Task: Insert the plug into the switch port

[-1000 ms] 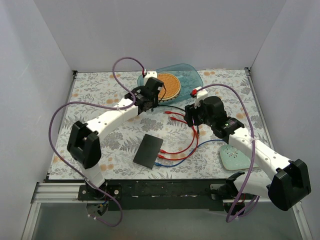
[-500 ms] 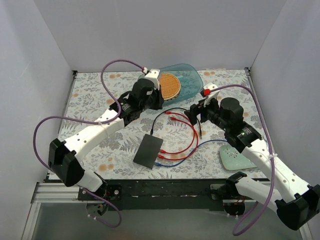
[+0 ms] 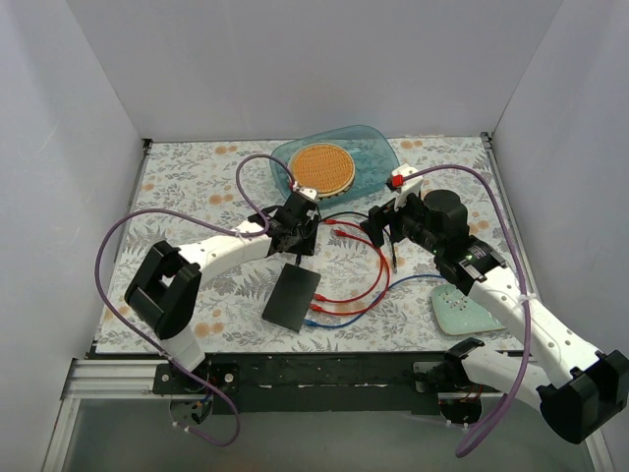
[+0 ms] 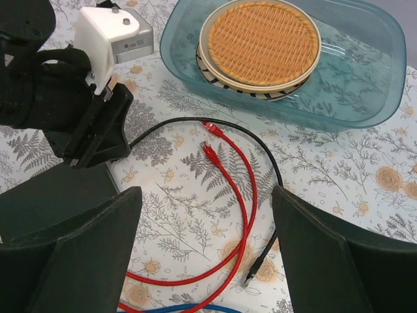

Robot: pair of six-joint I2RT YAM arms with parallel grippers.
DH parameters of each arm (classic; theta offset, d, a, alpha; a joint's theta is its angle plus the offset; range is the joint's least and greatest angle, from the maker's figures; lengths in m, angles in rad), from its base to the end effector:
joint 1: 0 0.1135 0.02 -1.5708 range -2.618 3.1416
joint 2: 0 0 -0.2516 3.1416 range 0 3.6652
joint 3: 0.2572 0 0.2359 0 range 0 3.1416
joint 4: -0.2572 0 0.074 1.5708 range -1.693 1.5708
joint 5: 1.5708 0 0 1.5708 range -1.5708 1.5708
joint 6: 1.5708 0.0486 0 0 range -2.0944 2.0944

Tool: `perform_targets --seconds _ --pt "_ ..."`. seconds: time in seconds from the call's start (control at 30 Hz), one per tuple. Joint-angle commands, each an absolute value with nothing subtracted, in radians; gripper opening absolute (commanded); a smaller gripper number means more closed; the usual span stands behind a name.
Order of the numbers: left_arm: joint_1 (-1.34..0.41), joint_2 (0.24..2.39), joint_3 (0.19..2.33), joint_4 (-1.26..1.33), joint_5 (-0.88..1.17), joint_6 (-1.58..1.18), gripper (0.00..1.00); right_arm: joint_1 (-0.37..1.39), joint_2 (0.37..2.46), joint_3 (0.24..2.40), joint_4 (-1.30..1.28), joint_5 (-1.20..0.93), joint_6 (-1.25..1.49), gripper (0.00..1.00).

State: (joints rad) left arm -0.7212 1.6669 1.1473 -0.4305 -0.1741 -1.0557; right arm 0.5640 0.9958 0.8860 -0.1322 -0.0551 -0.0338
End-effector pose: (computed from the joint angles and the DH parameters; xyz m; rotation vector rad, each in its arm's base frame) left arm 0.2630 -0.2201 0.2036 -0.4996 2.5268 -0.4992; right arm 0.1976 0.1281 0.3299 -0.5774 1.7397 0.4248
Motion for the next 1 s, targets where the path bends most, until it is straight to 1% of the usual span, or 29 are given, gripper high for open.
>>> perform_targets --seconds 0.0,0.1,0.43,0.53,0.57,0.6,0.63,0.73,0.8,0.97 --pt "-0.718 1.706 1.146 -0.462 -0.209 -1.081 0.37 0.561 0.997 0.882 -0.124 -0.043 -0.038 0.88" --pt "-0.718 1.738 1.135 -0.479 -0.213 -1.103 0.35 0.561 0.997 0.882 -0.126 -0.041 -0.038 0.88" --pt "-0.718 1.802 1.106 -0.453 -0.233 -1.117 0.34 0.561 0.999 0.881 -0.124 -0.045 -0.037 0.88" --pt "-0.718 1.839 1.106 -0.448 -0.222 -1.108 0.22 0.561 1.0 0.877 -0.124 -0.041 -0.035 0.88" --pt "-0.718 1.856 1.106 -0.446 -0.216 -1.106 0.09 0.561 0.999 0.876 -0.124 -0.041 -0.035 0.88" --pt "-0.718 1.864 1.108 -0.445 -0.21 -1.103 0.02 0.561 0.999 0.877 -0.126 -0.04 -0.035 0.88" --pt "-0.718 1.867 1.112 -0.443 -0.209 -1.101 0.0 0.56 0.999 0.877 -0.124 -0.038 -0.035 0.88" --pt "-0.716 1.844 1.134 -0.44 -0.198 -1.089 0.0 0.561 0.996 0.877 -0.123 -0.038 -0.037 0.87" --pt "-0.716 1.786 1.166 -0.427 -0.172 -1.069 0.0 0.561 0.988 0.877 -0.121 -0.041 -0.038 0.87" --pt "-0.716 1.637 1.218 -0.373 -0.002 -1.019 0.0 0.561 0.954 0.873 -0.089 -0.127 -0.081 0.87"
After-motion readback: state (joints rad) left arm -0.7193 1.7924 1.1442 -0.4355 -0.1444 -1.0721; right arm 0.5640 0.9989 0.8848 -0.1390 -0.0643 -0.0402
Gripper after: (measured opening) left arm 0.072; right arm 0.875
